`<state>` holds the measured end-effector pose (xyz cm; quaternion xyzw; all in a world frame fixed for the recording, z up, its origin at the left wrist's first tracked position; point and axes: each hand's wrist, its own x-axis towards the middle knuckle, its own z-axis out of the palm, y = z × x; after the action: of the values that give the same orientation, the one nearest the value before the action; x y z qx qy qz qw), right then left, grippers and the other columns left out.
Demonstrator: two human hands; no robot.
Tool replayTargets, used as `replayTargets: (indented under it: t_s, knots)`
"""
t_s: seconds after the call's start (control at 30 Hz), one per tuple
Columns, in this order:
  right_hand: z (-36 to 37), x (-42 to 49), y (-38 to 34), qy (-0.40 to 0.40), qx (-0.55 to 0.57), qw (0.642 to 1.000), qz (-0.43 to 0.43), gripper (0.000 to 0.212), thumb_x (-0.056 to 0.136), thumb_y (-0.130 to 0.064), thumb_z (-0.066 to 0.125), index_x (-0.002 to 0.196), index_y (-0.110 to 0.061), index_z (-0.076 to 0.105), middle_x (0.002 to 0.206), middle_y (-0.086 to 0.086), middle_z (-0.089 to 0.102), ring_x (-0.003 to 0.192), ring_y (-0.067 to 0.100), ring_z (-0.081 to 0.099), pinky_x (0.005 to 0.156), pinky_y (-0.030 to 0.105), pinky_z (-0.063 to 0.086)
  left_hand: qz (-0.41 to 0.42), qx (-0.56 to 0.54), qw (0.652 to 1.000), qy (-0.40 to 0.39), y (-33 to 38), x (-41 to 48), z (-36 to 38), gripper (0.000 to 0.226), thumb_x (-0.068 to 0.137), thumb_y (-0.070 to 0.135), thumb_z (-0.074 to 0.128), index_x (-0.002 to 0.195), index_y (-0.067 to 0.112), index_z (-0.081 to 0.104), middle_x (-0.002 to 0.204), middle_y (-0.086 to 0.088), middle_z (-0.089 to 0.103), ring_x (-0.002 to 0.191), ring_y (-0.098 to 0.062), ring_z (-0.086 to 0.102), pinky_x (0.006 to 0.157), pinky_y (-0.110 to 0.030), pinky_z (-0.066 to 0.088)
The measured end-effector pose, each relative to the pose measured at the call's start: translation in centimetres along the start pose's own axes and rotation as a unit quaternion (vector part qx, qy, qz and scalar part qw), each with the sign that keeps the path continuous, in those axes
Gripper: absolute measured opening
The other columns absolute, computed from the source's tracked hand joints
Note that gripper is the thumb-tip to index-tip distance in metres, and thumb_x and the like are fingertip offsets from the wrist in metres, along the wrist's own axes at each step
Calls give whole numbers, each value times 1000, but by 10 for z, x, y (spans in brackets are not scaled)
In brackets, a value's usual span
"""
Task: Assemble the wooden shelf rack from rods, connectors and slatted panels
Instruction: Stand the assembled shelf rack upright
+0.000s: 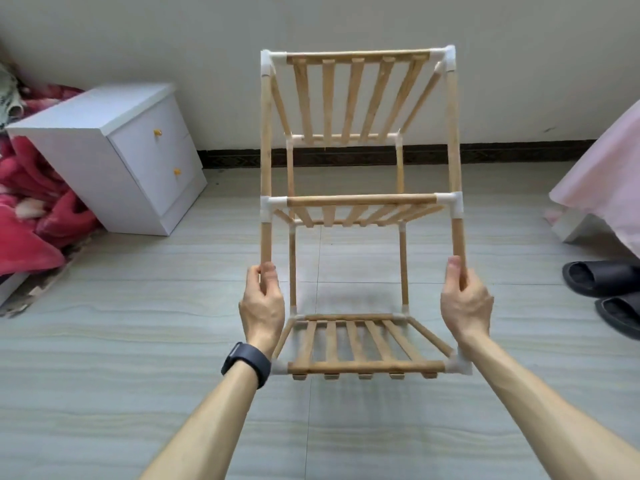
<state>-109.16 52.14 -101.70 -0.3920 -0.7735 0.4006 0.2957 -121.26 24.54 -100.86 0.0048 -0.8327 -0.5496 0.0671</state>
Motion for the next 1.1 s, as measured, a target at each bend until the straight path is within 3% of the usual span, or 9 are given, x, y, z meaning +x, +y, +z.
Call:
replayTargets:
  t_s: [0.13, 0.23, 0.33, 0.43, 0.53, 0.67, 0.9, 1.0, 1.1]
  knots:
    - [6, -25, 31, 37, 19, 999, -19, 58, 98, -71, 23, 78, -21, 47, 62, -2, 53, 60, 15, 51, 53, 34, 33, -18, -12, 999, -38, -26, -31, -5, 35, 103, 58, 33, 135, 51, 44, 86, 3, 69, 74, -16, 68, 61, -28, 52]
    - [11, -39, 55, -7, 15, 1000, -18, 55, 95, -77, 16, 89, -29, 42, 66, 3, 54, 60, 26, 55, 52, 32, 35, 1, 23, 999, -47, -35, -42, -10, 50, 107, 41, 39, 146, 66, 20, 106, 2, 69, 95, -16, 70, 77, -32, 55]
    - [13, -47, 73, -90, 1, 996, 9, 46, 100, -68, 18, 125, -37, 40, 89, 4, 64, 82, 28, 65, 73, 44, 52, 1, 84, 994, -70, -42, -43, -13, 74, 106, 25, 46, 144, 73, 5, 109, -4, 64, 95, -26, 66, 86, -47, 56]
    - [15, -51, 83, -134, 15, 989, 66, 40, 106, -53, 25, 145, -55, 17, 120, -2, 62, 106, 27, 61, 93, 49, 51, -12, 108, 991, -83, -53, -51, -11, 86, 102, 13, 49, 141, 75, 5, 109, 1, 62, 93, -24, 64, 81, -46, 56]
    - [15, -54, 95, -168, -1, 980, 104, 45, 105, -57, 27, 147, -57, 12, 135, -5, 59, 108, 35, 63, 90, 48, 50, -32, 100, 992, -75, -72, -57, -3, 82, 102, 15, 48, 141, 75, 8, 112, 2, 63, 94, -24, 63, 78, -40, 52]
    - [18, -51, 111, -210, -38, 968, 130, 48, 106, -54, 26, 152, -49, 13, 137, 5, 59, 122, 37, 56, 88, 40, 40, -56, 95, 991, -80, -88, -58, 7, 77, 103, 17, 46, 145, 70, 10, 117, 2, 63, 98, -23, 60, 81, -39, 51]
    - [2, -52, 109, -288, 10, 949, 130, 80, 103, -21, 52, 153, -60, 4, 156, -14, 40, 141, 18, 47, 105, 37, 41, -64, 100, 985, -128, -87, -60, 4, 97, 95, -4, 41, 145, 71, 4, 120, 3, 58, 99, -18, 61, 75, -36, 54]
    - [-17, -56, 95, -310, 13, 943, 124, 93, 97, -13, 60, 151, -64, 6, 162, -11, 35, 142, 24, 45, 111, 43, 40, -86, 116, 973, -180, -78, -56, -12, 97, 95, -7, 44, 149, 64, 7, 141, 2, 54, 109, -20, 63, 65, -23, 51]
    - [-46, -64, 81, -323, 1, 940, 112, 94, 91, -17, 67, 154, -60, 13, 160, -9, 38, 142, 28, 45, 108, 41, 40, -106, 150, 956, -228, -61, -51, -36, 84, 96, 5, 51, 153, 56, 15, 136, -2, 60, 105, -26, 64, 67, -27, 51]
